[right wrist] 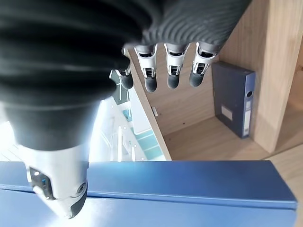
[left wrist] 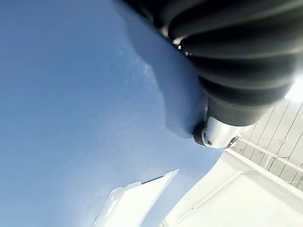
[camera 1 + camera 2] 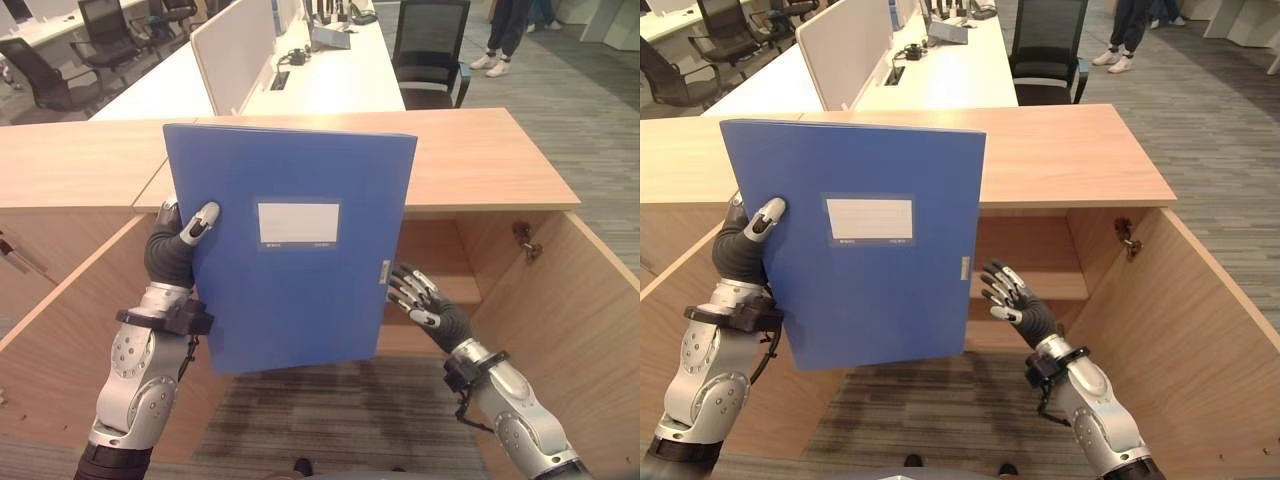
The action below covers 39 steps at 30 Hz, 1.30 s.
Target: Put the empty folder in the office cabinet
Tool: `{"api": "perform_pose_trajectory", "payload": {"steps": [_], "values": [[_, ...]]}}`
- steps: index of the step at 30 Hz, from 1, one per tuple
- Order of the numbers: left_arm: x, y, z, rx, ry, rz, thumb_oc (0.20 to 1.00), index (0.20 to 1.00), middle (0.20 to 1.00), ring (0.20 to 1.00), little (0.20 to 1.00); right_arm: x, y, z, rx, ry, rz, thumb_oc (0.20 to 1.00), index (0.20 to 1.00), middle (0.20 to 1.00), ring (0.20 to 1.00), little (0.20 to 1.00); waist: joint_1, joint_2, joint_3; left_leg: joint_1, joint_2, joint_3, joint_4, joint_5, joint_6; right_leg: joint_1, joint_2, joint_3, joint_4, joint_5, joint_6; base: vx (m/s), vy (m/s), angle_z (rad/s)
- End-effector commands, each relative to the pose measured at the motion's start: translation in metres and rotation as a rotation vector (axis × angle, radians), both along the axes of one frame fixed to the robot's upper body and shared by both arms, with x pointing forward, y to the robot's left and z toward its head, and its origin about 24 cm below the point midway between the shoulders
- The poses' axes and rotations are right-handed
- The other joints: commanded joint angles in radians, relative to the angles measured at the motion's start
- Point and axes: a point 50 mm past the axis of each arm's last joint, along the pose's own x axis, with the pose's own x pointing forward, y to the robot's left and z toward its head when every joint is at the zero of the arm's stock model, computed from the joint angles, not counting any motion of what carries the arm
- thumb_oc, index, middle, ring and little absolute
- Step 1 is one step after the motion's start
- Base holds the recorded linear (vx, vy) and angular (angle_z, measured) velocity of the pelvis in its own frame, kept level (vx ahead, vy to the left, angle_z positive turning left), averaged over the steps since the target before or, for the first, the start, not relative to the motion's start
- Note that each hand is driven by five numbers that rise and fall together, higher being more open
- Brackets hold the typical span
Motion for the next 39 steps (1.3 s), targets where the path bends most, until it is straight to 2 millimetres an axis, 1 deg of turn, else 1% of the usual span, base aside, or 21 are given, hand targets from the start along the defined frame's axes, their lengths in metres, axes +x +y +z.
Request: {"api": "perform_pose_trajectory", "payload": {"steps": [1, 5, 8, 11, 12, 13, 16, 19, 22, 24, 25, 27, 28, 31, 34, 39], "values": [[0.006, 0.001, 0.022, 0.003, -0.122, -0.004, 0.200, 0.200, 0.200, 0.200, 0.200, 0.014, 0.021, 0.043, 0.107, -0.188, 0.092, 1.000, 1.000, 1.000, 1.000, 1.000, -0.001, -0.037, -0.017, 0.027, 0.025, 0.003, 0.015, -0.095, -0.021, 0.021, -0.041, 0.031, 0.047, -0.115, 0.058, 0.00, 0.000, 0.00], [0.007, -0.004, 0.021, -0.007, -0.117, -0.029, 0.200, 0.200, 0.200, 0.200, 0.200, 0.016, 0.027, 0.044, 0.122, -0.190, 0.099, 1.000, 1.000, 1.000, 1.000, 1.000, -0.002, -0.038, -0.018, 0.027, 0.025, 0.005, 0.015, -0.095, -0.021, 0.021, -0.040, 0.033, 0.044, -0.113, 0.058, 0.00, 0.000, 0.00], [0.009, -0.012, 0.020, -0.012, -0.111, -0.066, 0.200, 0.200, 0.200, 0.200, 0.200, 0.017, 0.035, 0.040, 0.142, -0.171, 0.110, 1.000, 1.000, 1.000, 1.000, 1.000, -0.003, -0.039, -0.017, 0.026, 0.026, 0.012, 0.015, -0.096, -0.022, 0.019, -0.040, 0.037, 0.037, -0.107, 0.059, 0.00, 0.000, 0.00], [0.011, -0.017, 0.019, -0.007, -0.105, -0.091, 0.200, 0.200, 0.200, 0.200, 0.200, 0.018, 0.038, 0.038, 0.144, -0.163, 0.116, 1.000, 1.000, 1.000, 1.000, 1.000, -0.003, -0.039, -0.016, 0.025, 0.026, 0.016, 0.015, -0.096, -0.022, 0.018, -0.039, 0.038, 0.033, -0.105, 0.060, -0.01, 0.000, -0.01], [0.012, -0.024, 0.018, 0.005, -0.099, -0.133, 0.200, 0.200, 0.200, 0.200, 0.200, 0.018, 0.041, 0.035, 0.135, -0.153, 0.122, 1.000, 1.000, 1.000, 1.000, 1.000, -0.005, -0.040, -0.015, 0.025, 0.027, 0.018, 0.015, -0.096, -0.022, 0.017, -0.039, 0.040, 0.033, -0.104, 0.060, -0.02, -0.001, -0.03], [0.012, -0.027, 0.018, 0.008, -0.096, -0.152, 0.200, 0.200, 0.200, 0.200, 0.200, 0.018, 0.041, 0.034, 0.134, -0.148, 0.121, 1.000, 1.000, 1.000, 1.000, 1.000, -0.006, -0.040, -0.015, 0.025, 0.027, 0.018, 0.015, -0.096, -0.023, 0.017, -0.039, 0.041, 0.032, -0.104, 0.060, 0.00, 0.000, 0.00], [0.012, -0.034, 0.016, 0.014, -0.088, -0.192, 0.200, 0.200, 0.200, 0.200, 0.200, 0.019, 0.043, 0.029, 0.124, -0.130, 0.120, 1.000, 1.000, 1.000, 1.000, 1.000, -0.007, -0.040, -0.015, 0.026, 0.028, 0.019, 0.015, -0.097, -0.022, 0.017, -0.039, 0.038, 0.031, -0.102, 0.060, 0.00, 0.000, 0.00], [0.012, -0.042, 0.015, 0.032, -0.082, -0.243, 0.200, 0.200, 0.200, 0.200, 0.200, 0.020, 0.044, 0.020, 0.121, -0.091, 0.113, 1.000, 1.000, 1.000, 1.000, 1.000, -0.008, -0.040, -0.014, 0.028, 0.027, 0.020, 0.015, -0.099, -0.021, 0.017, -0.040, 0.039, 0.031, -0.101, 0.060, 0.00, 0.000, 0.00], [0.013, -0.047, 0.013, 0.046, -0.069, -0.280, 0.200, 0.200, 0.200, 0.200, 0.200, 0.020, 0.046, 0.018, 0.121, -0.077, 0.121, 1.000, 1.000, 1.000, 1.000, 1.000, -0.011, -0.040, -0.014, 0.030, 0.027, 0.021, 0.015, -0.100, -0.020, 0.018, -0.040, 0.041, 0.030, -0.101, 0.061, 0.00, 0.000, 0.00], [0.014, -0.050, 0.012, 0.060, -0.061, -0.295, 0.200, 0.200, 0.200, 0.200, 0.200, 0.020, 0.048, 0.018, 0.119, -0.079, 0.132, 1.000, 1.000, 1.000, 1.000, 1.000, -0.012, -0.041, -0.014, 0.031, 0.027, 0.022, 0.015, -0.101, -0.020, 0.017, -0.040, 0.043, 0.030, -0.101, 0.061, 0.00, 0.000, 0.00], [0.015, -0.054, 0.010, 0.092, -0.049, -0.338, 0.200, 0.200, 0.200, 0.200, 0.200, 0.020, 0.053, 0.020, 0.125, -0.079, 0.176, 1.000, 1.000, 1.000, 1.000, 1.000, -0.012, -0.041, -0.014, 0.031, 0.027, 0.024, 0.015, -0.100, -0.020, 0.016, -0.039, 0.044, 0.032, -0.101, 0.061, 0.00, 0.000, 0.00], [0.015, -0.055, 0.010, 0.104, -0.045, -0.359, 0.200, 0.200, 0.200, 0.200, 0.200, 0.020, 0.054, 0.021, 0.127, -0.077, 0.196, 1.000, 1.000, 1.000, 1.000, 1.000, -0.012, -0.041, -0.014, 0.030, 0.028, 0.024, 0.015, -0.100, -0.020, 0.015, -0.039, 0.044, 0.032, -0.101, 0.062, 0.00, 0.002, -0.02], [0.015, -0.058, 0.008, 0.132, -0.032, -0.404, 0.200, 0.200, 0.200, 0.200, 0.200, 0.019, 0.055, 0.022, 0.131, -0.069, 0.238, 1.000, 1.000, 1.000, 1.000, 1.000, -0.012, -0.042, -0.013, 0.030, 0.028, 0.024, 0.015, -0.099, -0.021, 0.014, -0.039, 0.045, 0.033, -0.102, 0.062, 0.00, 0.000, 0.00], [0.015, -0.060, 0.009, 0.158, -0.026, -0.435, 0.200, 0.200, 0.200, 0.200, 0.200, 0.020, 0.055, 0.024, 0.130, -0.073, 0.262, 1.000, 1.000, 1.000, 1.000, 1.000, -0.012, -0.043, -0.012, 0.029, 0.028, 0.023, 0.015, -0.098, -0.021, 0.012, -0.039, 0.045, 0.035, -0.102, 0.063, 0.00, 0.000, 0.00], [0.014, -0.063, 0.009, 0.190, -0.012, -0.495, 0.200, 0.200, 0.200, 0.200, 0.200, 0.023, 0.054, 0.032, 0.103, -0.089, 0.314, 1.000, 1.000, 1.000, 1.000, 1.000, -0.011, -0.046, -0.012, 0.029, 0.027, 0.020, 0.015, -0.098, -0.021, 0.011, -0.040, 0.044, 0.039, -0.103, 0.064, 0.00, 0.000, 0.00], [0.013, -0.067, 0.009, 0.197, -0.002, -0.537, 0.200, 0.200, 0.200, 0.200, 0.200, 0.023, 0.056, 0.036, 0.108, -0.090, 0.365, 1.000, 1.000, 1.000, 1.000, 1.000, -0.011, -0.048, -0.010, 0.029, 0.026, 0.019, 0.015, -0.098, -0.020, 0.010, -0.038, 0.044, 0.047, -0.106, 0.064, 0.00, 0.000, 0.00]]}}
